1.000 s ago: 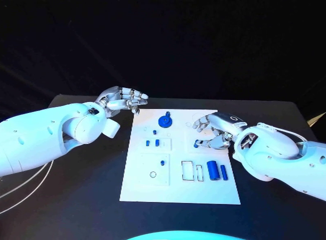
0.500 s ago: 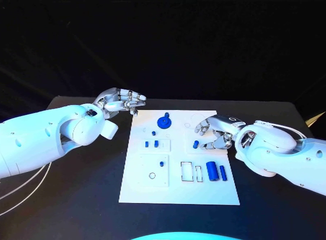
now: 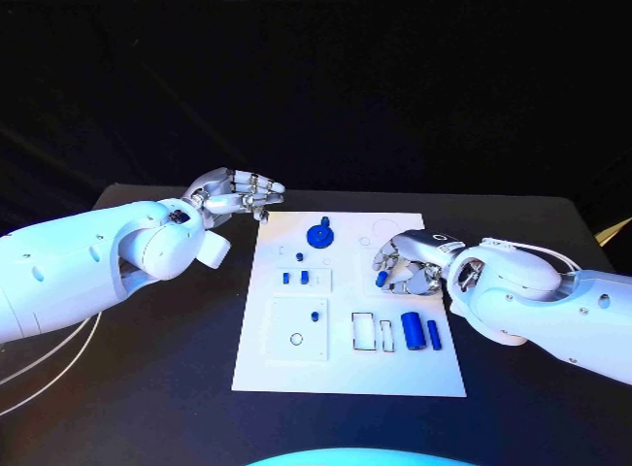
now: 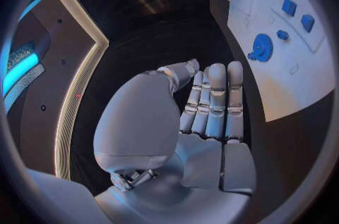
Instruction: Assemble the parts on the task board
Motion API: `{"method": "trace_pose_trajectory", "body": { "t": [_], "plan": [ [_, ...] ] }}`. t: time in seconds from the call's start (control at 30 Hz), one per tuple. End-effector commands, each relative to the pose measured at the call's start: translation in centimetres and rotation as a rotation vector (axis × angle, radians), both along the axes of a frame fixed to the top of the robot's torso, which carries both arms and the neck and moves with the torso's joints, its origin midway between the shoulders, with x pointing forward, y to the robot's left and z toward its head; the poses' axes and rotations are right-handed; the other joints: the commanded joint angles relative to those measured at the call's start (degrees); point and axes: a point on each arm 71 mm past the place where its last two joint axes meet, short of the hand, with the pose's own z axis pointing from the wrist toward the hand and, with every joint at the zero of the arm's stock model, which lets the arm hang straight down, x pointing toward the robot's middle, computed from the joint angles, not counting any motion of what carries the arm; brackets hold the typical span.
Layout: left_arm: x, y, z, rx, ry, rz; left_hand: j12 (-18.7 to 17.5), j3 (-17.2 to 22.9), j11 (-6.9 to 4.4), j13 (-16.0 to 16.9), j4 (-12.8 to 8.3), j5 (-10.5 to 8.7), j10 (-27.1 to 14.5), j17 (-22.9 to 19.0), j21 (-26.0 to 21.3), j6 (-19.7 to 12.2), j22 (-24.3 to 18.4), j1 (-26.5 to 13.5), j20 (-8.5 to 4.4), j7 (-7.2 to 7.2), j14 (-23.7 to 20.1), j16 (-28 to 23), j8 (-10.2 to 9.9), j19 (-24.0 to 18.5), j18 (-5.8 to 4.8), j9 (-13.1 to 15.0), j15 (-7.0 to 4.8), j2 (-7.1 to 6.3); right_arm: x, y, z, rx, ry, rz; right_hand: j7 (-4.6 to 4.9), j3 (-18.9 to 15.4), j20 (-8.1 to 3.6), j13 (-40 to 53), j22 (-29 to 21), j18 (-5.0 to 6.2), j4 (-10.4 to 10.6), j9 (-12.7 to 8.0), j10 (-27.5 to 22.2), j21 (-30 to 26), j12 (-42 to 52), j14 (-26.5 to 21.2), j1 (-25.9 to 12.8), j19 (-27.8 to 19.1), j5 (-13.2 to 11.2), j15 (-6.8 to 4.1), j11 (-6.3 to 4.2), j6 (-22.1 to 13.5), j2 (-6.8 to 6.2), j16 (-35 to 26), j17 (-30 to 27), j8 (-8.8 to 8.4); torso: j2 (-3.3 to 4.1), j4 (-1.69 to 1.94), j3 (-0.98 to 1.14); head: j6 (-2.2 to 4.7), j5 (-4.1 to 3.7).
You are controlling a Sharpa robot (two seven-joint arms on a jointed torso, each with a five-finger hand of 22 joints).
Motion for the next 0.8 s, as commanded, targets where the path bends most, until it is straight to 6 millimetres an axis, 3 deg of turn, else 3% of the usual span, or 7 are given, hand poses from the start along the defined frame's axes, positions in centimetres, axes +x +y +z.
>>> {"method": "trace_pose_trajectory", "body": {
  "t": [0.03,0.37,0.8],
  "plan": [
    [-0.02,-0.19,0.09,-0.007,-0.001,-0.012,-0.17,-0.42,-0.15,-0.09,0.03,0.07,-0.36,-0.09,-0.31,-0.4,-0.08,-0.59,0.04,0.13,-0.1,-0.18,0.22,0.54,0.8,0.1,0.29,-0.09,-0.01,0.13,-0.02,0.0,-0.014,0.016,-0.03,2.32,0.03,-0.21,0.66,-0.26,0.03,-0.26,1.14,0.92,-0.67,1.39,-0.63,0.66,-0.1,-0.42,-0.07,0.84,-0.06,0.25,0.15,-0.14,0.01,-0.03,-0.02,-0.03,0.01],
    [-0.02,-0.22,0.07,-0.007,0.0,-0.014,-0.16,-0.44,-0.15,-0.1,0.07,0.07,-0.38,-0.09,-0.35,-0.42,-0.11,-0.62,0.05,0.14,-0.1,-0.18,0.24,0.56,0.8,0.1,0.3,-0.07,0.01,0.38,-0.02,0.022,-0.032,0.011,-0.17,12.24,-0.22,0.01,3.51,-0.92,-0.36,-0.4,5.46,3.98,-2.11,1.61,-2.6,1.77,-0.21,-0.71,-0.37,4.37,-1.4,0.71,0.58,0.52,0.0,0.03,0.02,-0.21,0.01],
    [-0.04,-0.22,0.05,-0.007,0.003,-0.015,-0.14,-0.47,-0.13,-0.12,0.16,0.07,-0.39,-0.09,-0.4,-0.44,-0.15,-0.68,0.06,0.15,-0.1,-0.17,0.27,0.57,0.8,0.11,0.31,-0.03,-0.01,0.75,-0.52,-0.012,-0.044,-0.002,-0.91,19.36,-0.66,0.23,4.9,-1.19,-3.34,1.43,8.22,5.33,-3.5,1.7,-3.56,2.14,-0.38,-1.2,-1.01,9.03,-1.1,1.04,0.9,3.58,-0.03,0.01,-0.02,-0.55,0.03]
  ]
}}
